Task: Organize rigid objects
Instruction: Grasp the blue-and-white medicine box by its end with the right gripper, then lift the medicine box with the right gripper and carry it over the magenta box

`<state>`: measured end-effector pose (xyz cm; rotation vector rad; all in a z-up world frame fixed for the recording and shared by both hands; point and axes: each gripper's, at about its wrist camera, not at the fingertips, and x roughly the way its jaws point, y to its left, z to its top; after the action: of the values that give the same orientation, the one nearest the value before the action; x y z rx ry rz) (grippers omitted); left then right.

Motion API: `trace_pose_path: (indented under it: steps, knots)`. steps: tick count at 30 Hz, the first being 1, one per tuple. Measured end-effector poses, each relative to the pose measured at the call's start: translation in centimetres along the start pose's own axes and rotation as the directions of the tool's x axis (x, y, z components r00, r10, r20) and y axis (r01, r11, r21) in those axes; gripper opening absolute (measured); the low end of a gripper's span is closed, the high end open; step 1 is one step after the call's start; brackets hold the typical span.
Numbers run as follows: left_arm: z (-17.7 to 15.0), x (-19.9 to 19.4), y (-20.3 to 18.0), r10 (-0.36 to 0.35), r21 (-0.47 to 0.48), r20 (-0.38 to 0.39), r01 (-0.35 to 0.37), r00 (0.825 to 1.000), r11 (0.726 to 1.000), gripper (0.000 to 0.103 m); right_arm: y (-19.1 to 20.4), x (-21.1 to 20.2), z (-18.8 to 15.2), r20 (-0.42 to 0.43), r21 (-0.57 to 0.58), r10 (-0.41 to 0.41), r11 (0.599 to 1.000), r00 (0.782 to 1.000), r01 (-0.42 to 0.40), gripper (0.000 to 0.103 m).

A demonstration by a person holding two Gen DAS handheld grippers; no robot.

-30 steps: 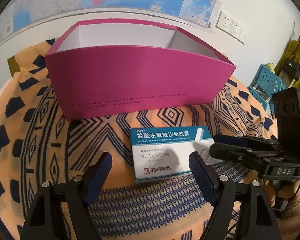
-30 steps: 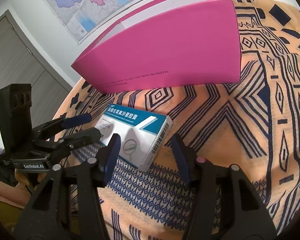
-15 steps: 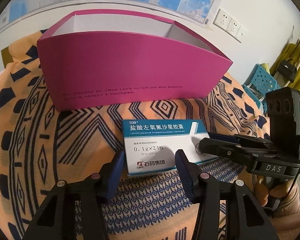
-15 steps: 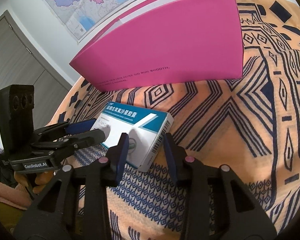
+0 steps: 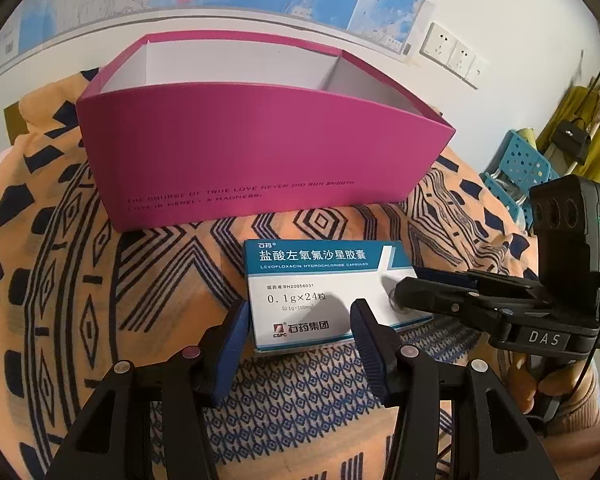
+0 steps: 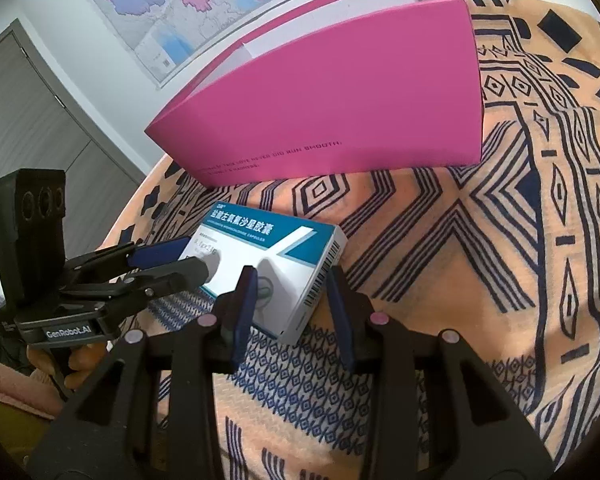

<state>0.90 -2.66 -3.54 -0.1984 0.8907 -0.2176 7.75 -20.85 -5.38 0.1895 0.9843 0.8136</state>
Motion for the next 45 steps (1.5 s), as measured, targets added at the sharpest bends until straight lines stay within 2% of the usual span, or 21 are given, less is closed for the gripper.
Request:
trace_pose_path:
  steps: [45]
  knots:
    - [1.4,-3.0,-1.2,0.007,0.025,0.105,-0.010,0.994,1.000,0.052,1.9,-2.6,1.2,0.100,-0.086,-0.004,0.996,0.995,0.012,0.039]
